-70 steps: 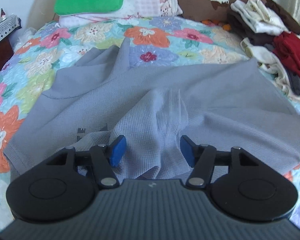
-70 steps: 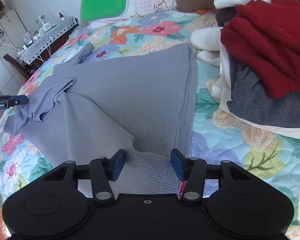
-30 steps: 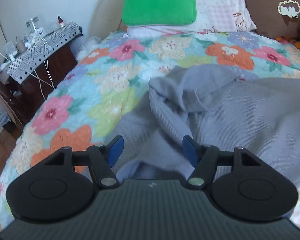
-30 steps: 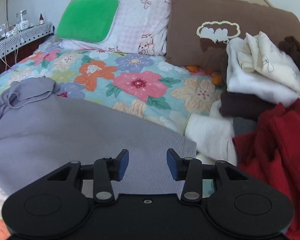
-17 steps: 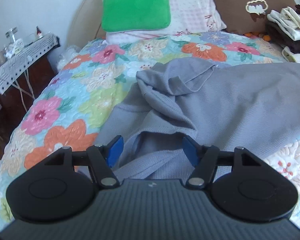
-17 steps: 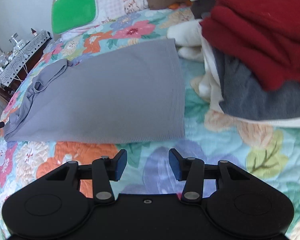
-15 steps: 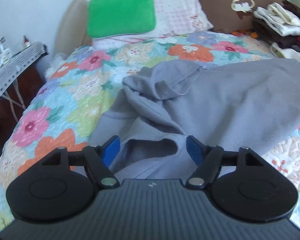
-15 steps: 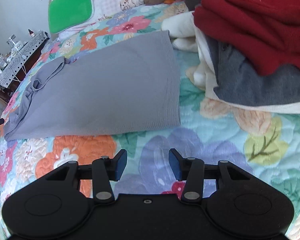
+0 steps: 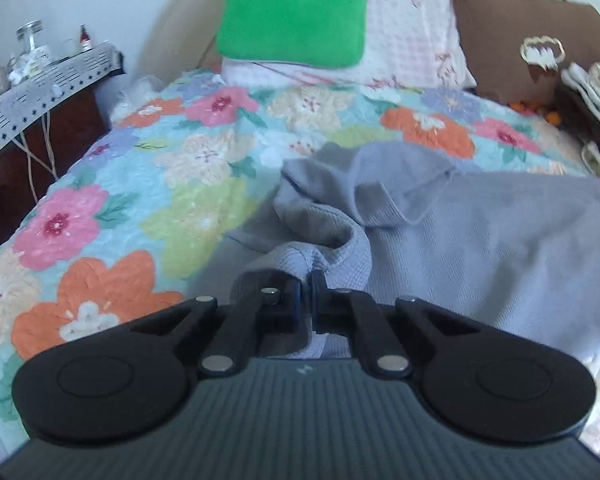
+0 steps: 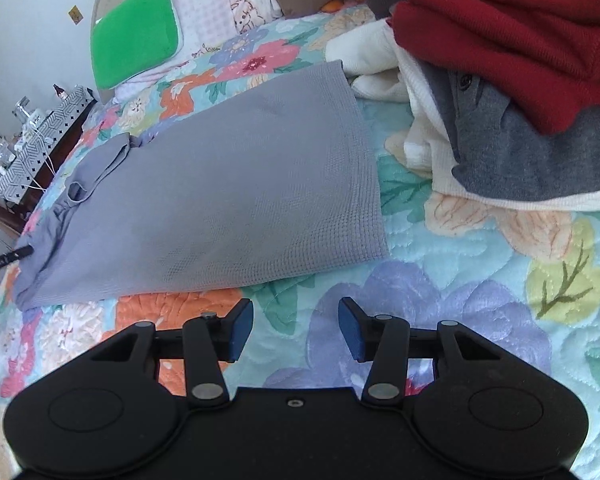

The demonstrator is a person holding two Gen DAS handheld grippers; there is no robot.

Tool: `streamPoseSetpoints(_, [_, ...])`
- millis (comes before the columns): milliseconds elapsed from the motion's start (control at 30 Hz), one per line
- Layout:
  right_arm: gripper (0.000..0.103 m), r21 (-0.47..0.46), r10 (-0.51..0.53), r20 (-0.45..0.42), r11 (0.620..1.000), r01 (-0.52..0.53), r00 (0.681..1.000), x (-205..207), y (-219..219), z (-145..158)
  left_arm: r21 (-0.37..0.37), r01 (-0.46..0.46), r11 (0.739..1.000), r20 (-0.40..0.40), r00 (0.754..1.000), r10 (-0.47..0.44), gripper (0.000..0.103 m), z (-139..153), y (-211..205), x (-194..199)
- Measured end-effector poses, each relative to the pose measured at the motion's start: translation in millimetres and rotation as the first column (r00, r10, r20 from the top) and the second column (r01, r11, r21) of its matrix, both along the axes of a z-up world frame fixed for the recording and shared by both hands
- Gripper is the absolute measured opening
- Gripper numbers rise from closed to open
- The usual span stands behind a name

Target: Fold clothes

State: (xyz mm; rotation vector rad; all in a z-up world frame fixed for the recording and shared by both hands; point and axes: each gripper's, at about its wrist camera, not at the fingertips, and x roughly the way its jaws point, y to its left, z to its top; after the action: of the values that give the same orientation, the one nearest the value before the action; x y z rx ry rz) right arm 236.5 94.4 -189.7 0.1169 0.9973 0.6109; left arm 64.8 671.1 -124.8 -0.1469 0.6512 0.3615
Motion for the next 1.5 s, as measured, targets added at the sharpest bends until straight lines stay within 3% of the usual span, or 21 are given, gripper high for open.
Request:
streamPoseSetpoints(67, [0.053, -0.025, 0.018, 0.018, 1.0, -0.018, 1.0, -0.4, 2.9, -0.9, -0.106, -0.135, 0.985, 0.069, 0.987, 0.142, 0.004, 14.8, 29.3, -11.2])
streamPoseSetpoints(167, [0.054, -0.038, 0.029, 0.029, 0.999, -0.028, 0.999, -0.5, 3.3, -2.0, -0.304, -0.352, 0.885, 0.066, 0.919, 0.388, 0.004, 12.9, 78.0, -29.6])
streamPoseSetpoints(200, [0.054, -0.04, 0.03, 0.031, 0.999, -0.029, 0.999, -0.4, 3.3, -2.5, -0.316, -0.398, 0.861, 0.031, 0.903, 0.429, 0.004, 6.0, 87.8, -30.3])
streamPoseSetpoints(333, [0.054, -0.04, 0.023, 0.031, 0.999, -0.022, 0.999, -0.1, 2.4, -3.4, -0.141, -0.461, 0.876, -0.144, 0.885, 0.442, 0.008, -24.4, 92.1, -16.0])
streamPoseSetpoints(433, [0.054, -0.04, 0.013, 0.029, 0.999, -0.012, 0.999, -0.9, 2.2, -2.5, -0.091, -0.468, 0.879, -0.166, 0.878, 0.45, 0.013, -34.3, 74.8, -22.0])
streamPoseSetpoints(467, [0.054, -0.041, 0.01, 0.028, 0.999, -0.009, 1.0, -1.7, 1.8, -1.9, -0.078, -0.472, 0.878, -0.158, 0.875, 0.457, 0.022, -34.2, 69.0, -26.6])
streamPoseSetpoints(533, [0.054, -0.04, 0.005, 0.021, 0.999, -0.004, 1.0, -3.7, 0.3, -0.4, -0.079, -0.468, 0.88, -0.101, 0.882, 0.46, 0.04, -27.3, 55.9, -43.6])
streamPoseSetpoints(600, [0.054, -0.029, -0.006, 0.008, 1.0, 0.006, 1.0, -5.6, -2.8, 1.3, -0.109, -0.464, 0.879, -0.038, 0.886, 0.463, 0.047, -19.2, 42.1, -67.0])
streamPoseSetpoints(700, [0.055, 0.041, -0.043, -0.041, 0.998, 0.045, 0.998, -5.3, -12.7, 2.4, -0.249, -0.449, 0.858, 0.017, 0.884, 0.467, 0.054, -11.8, 23.5, -105.2])
streamPoseSetpoints(800, [0.059, 0.163, -0.099, -0.134, 0.979, 0.121, 0.986, 0.0, -25.5, -2.6, -0.496, -0.352, 0.794, -0.028, 0.92, 0.391, 0.054, -24.4, 12.8, -126.8])
streamPoseSetpoints(933, [0.06, 0.255, -0.166, -0.253, 0.939, 0.231, 0.953, 12.8, -27.4, -15.3, -0.721, -0.29, 0.629, -0.13, 0.949, 0.289, 0.054, -56.0, 1.8, -118.6])
streamPoseSetpoints(967, [0.063, 0.264, -0.181, -0.263, 0.931, 0.252, 0.948, 16.0, -24.8, -17.6, -0.74, -0.286, 0.608, -0.131, 0.949, 0.287, 0.055, -62.0, -0.4, -113.6])
streamPoseSetpoints(1033, [0.067, 0.278, -0.217, -0.271, 0.915, 0.292, 0.938, 22.8, -18.0, -21.5, -0.735, -0.304, 0.607, -0.132, 0.941, 0.311, 0.062, -69.6, -4.9, -102.6])
streamPoseSetpoints(1067, [0.07, 0.284, -0.234, -0.269, 0.908, 0.309, 0.934, 25.4, -14.2, -22.9, -0.734, -0.314, 0.602, -0.122, 0.933, 0.338, 0.065, -73.6, -5.1, -97.9])
streamPoseSetpoints(1133, [0.075, 0.301, -0.269, -0.265, 0.889, 0.344, 0.926, 31.8, -6.1, -25.6, -0.773, -0.321, 0.548, -0.065, 0.898, 0.435, 0.064, -84.1, 0.1, -94.3])
streamPoseSetpoints(1233, [0.07, 0.36, -0.264, -0.252, 0.868, 0.343, 0.931, 46.4, 4.5, -32.1, -0.848, -0.307, 0.432, 0.012, 0.804, 0.594, 0.049, -100.6, 14.0, -95.6])
streamPoseSetpoints(1267, [0.032, 0.374, -0.236, -0.256, 0.87, 0.321, 0.937, 54.7, 8.5, -36.4, -0.846, -0.315, 0.431, 0.013, 0.795, 0.607, 0.045, -103.4, 18.2, -91.9])
streamPoseSetpoints(1300, [0.008, 0.377, -0.224, -0.272, 0.87, 0.317, 0.936, 62.3, 9.8, -39.7, -0.825, -0.335, 0.455, 0.007, 0.799, 0.602, 0.033, -103.5, 18.9, -87.5])
streamPoseSetpoints(1367, [0.008, 0.374, -0.23, -0.31, 0.863, 0.341, 0.923, 74.9, 9.3, -43.8, -0.778, -0.371, 0.506, -0.001, 0.807, 0.59, 0.01, -102.6, 19.2, -79.3])
streamPoseSetpoints(1433, [0.007, 0.393, -0.239, -0.276, 0.856, 0.336, 0.931, 74.1, 5.4, -32.3, -0.73, -0.355, 0.584, 0.056, 0.821, 0.568, 0.006, -93.1, 10.8, -79.2])
streamPoseSetpoints(1500, [0.007, 0.361, -0.223, -0.146, 0.895, 0.262, 0.964, 63.6, 6.9, -9.6, -0.663, -0.327, 0.674, 0.128, 0.836, 0.533, 0.006, -77.3, -0.5, -79.9])
